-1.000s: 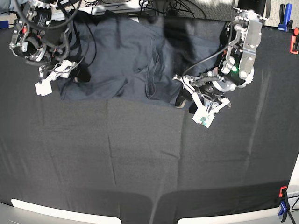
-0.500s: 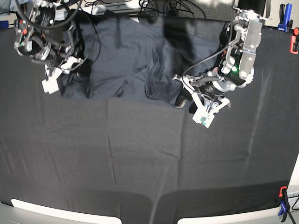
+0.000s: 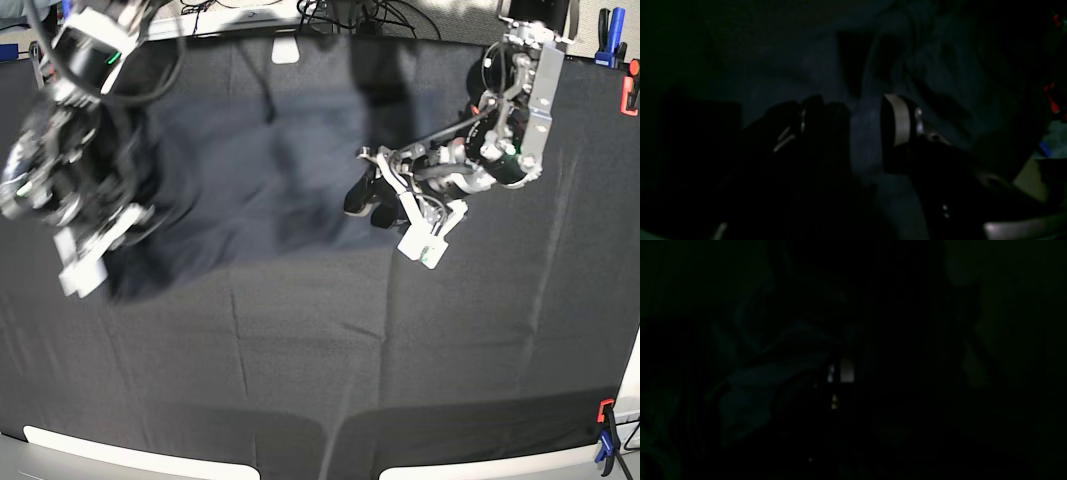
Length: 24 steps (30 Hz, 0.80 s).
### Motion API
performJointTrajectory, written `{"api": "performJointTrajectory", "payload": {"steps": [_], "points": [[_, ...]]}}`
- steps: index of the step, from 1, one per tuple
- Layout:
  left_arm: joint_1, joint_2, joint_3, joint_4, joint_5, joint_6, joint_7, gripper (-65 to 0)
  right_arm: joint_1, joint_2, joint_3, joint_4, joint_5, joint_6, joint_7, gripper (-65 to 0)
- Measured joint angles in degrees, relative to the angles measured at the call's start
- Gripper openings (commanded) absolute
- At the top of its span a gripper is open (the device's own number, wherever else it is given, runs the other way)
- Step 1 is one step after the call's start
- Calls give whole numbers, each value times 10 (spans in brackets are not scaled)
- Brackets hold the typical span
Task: Layout the t-shirt on the table in an organized manner, then fold the t-shirt properly
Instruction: 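Fold the grasped end over toward the left gripper with the right gripper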
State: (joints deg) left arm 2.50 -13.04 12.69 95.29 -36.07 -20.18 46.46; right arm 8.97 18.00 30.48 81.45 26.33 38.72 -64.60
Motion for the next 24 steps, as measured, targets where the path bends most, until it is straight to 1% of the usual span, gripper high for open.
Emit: {"api": "performJointTrajectory", "payload": {"steps": [4,6,8,10,11,13,16,17,21,24], "points": [[0,0,0,0,-29,-21,1,-389,23,31,0,0,-4,-17,-7,-650],[0,0,0,0,-55,-22,18,-389,35,41,0,0,-4,-23,-13,-650],[0,0,0,0,-68,-22,45,-390,45,45,0,0,-4,-25,-16,-650],[4,0,0,0,-68,-26,53,-389,47,43,0,0,1,-25,-16,-650],[8,0,0,0,-68,-28,53,-390,46,40,0,0,9,-31,-17,-650],[21,0,0,0,-56,-28,48,-390,45,30,0,0,13,-38,-20,-650],[52,0,0,0,0,-28,24,-390,45,6,0,0,26,-39,-19,-650],[62,0,0,0,8,-28,18,-390,45,-4,0,0,38,-40,-21,-650],[76,0,0,0,14,-28,17,-390,43,-53,0,19,42,-41,-21,-650],[73,0,0,0,15,-28,15,-390,35,-80,0,49,59,-47,-21,-650]]}}
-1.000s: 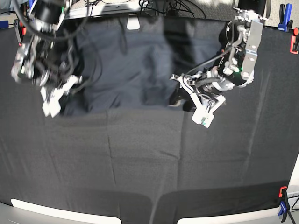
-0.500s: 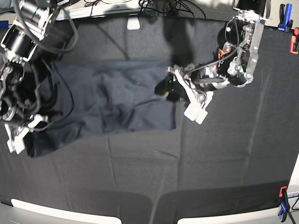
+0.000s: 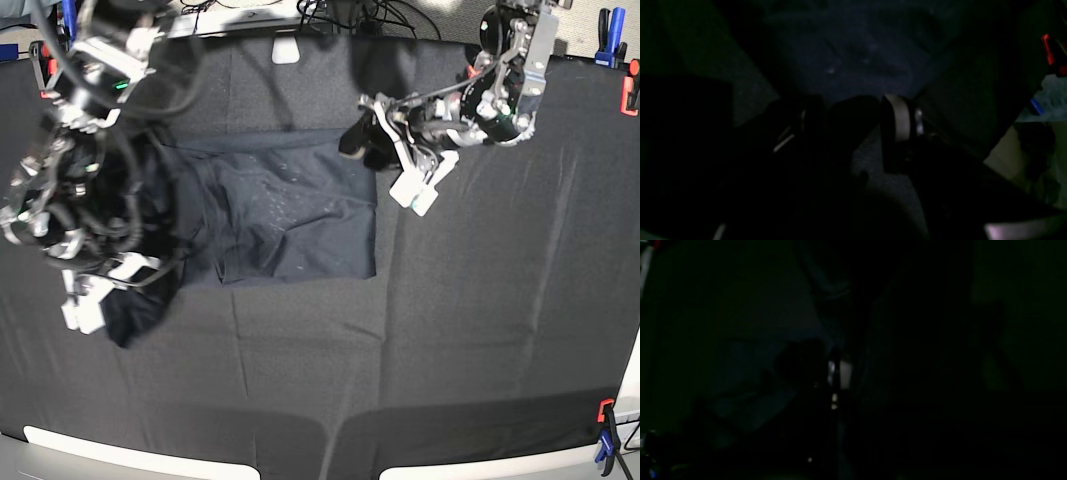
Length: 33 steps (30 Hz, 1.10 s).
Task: Layout the t-shirt on the table in an organized manner, then fold the t-shirt properly
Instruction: 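Fold the grasped end over toward the left gripper with the right gripper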
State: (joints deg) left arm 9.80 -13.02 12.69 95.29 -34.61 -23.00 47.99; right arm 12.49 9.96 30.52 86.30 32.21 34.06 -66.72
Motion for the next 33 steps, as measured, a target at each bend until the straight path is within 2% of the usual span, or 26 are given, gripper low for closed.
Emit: {"api": "performJointTrajectory", "payload": {"steps": [7,14,19,23,26,33], "points": [[0,0,0,0,12,0,-2,-390,-42,-62,-11,55,23,-5,-1,-650],[0,0,0,0,12,0,-2,-390,-41,-109,-85,61,17,-5,0,-650],[0,0,0,0,12,0,-1,-390,-41,-153,-137,61,-38,-5,3,-650],[0,0,0,0,12,0,23,-390,-41,-188,-151,61,-91,-9,33,-650],[0,0,0,0,10,0,50,-390,-41,-189,-155,61,-95,-11,35,-650],[0,-3,0,1,10,0,61,-389,-41,-187,-166,61,-97,-14,40,-650]]}}
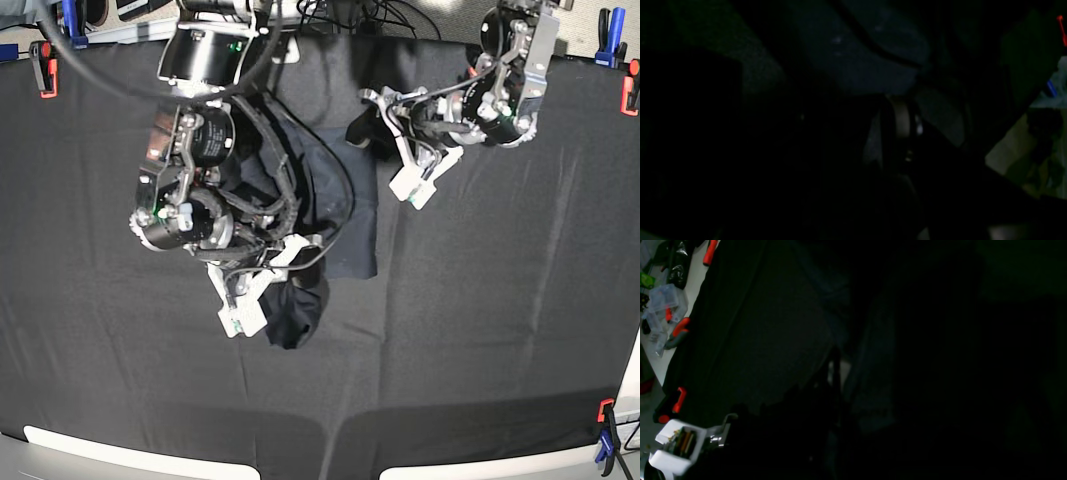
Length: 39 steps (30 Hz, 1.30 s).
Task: Layout the t-shirt on the table in an organized manner, then fold the t-shirt properly
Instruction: 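Fold the grasped end over toward the left gripper with the right gripper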
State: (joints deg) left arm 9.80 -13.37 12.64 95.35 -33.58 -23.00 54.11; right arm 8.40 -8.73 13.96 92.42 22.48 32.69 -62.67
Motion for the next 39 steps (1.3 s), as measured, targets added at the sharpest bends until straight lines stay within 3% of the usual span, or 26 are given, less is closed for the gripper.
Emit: {"api": "performJointTrajectory", "payload": {"steps": [4,8,10,15,17,19,26,30,35,39], "points": [[0,-1,0,0,0,0,13,-389,0,0,-2,0,2,0,0,-650],[0,-1,0,2,0,0,17,-389,0,0,-22,0,5,0,0,-388],[0,-1,0,6,0,0,30,-389,0,0,-38,0,27,0,-2,-338],[0,-1,0,31,0,0,65,-390,0,0,-87,0,136,0,1,-338],[0,-2,0,43,0,-1,74,-389,2,0,-103,0,153,3,0,-338],[0,-6,0,54,0,-1,75,-390,9,0,-104,0,153,17,0,-338],[0,-52,0,64,20,-2,77,-389,58,0,-61,15,147,21,-36,-338],[0,-67,0,64,19,21,77,-389,64,0,-2,65,65,23,-35,-338],[0,-66,0,64,19,23,60,-389,13,0,49,143,62,18,-36,-338],[0,-67,0,64,20,23,57,-389,-55,30,55,224,62,18,-36,-338]]}}
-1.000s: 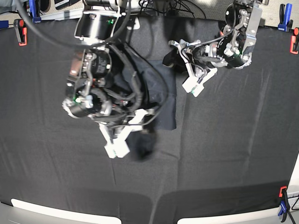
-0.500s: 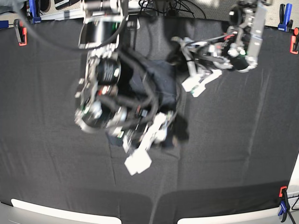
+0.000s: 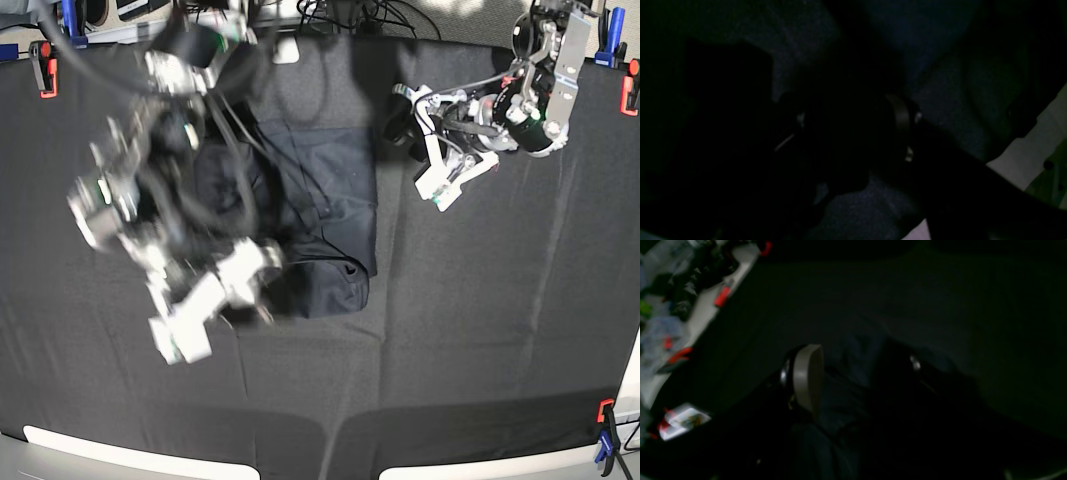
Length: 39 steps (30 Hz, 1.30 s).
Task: Layout the t-shirt on the table in an organized manner, then fold the t-shirt properly
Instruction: 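Fold the grasped end over toward the left gripper with the right gripper, then release the fold and lift the right gripper off the shirt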
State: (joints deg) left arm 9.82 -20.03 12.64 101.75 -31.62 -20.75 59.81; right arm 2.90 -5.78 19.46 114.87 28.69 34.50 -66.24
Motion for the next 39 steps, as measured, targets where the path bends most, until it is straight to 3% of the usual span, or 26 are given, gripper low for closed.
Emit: {"api": "performJointTrajectory", "payload": {"steps": [3,7,15,23,29,39], "points": [[0,0,0,0,0,0,-1,-389,-63,20,2,57,-4,0,-1,-338],[0,0,0,0,0,0,0,-389,-123,24,2,122,-42,0,-4,-338],[0,0,0,0,0,0,0,-389,-137,28,30,145,-129,-14,43,-338],[0,0,0,0,-1,0,0,-389,-137,28,64,91,-125,-17,74,-338],[0,0,0,0,-1,0,0,-389,-137,28,30,15,-127,-18,128,-338],[0,0,0,0,-1,0,0,-389,-137,28,-25,6,-129,-18,140,-340]]}}
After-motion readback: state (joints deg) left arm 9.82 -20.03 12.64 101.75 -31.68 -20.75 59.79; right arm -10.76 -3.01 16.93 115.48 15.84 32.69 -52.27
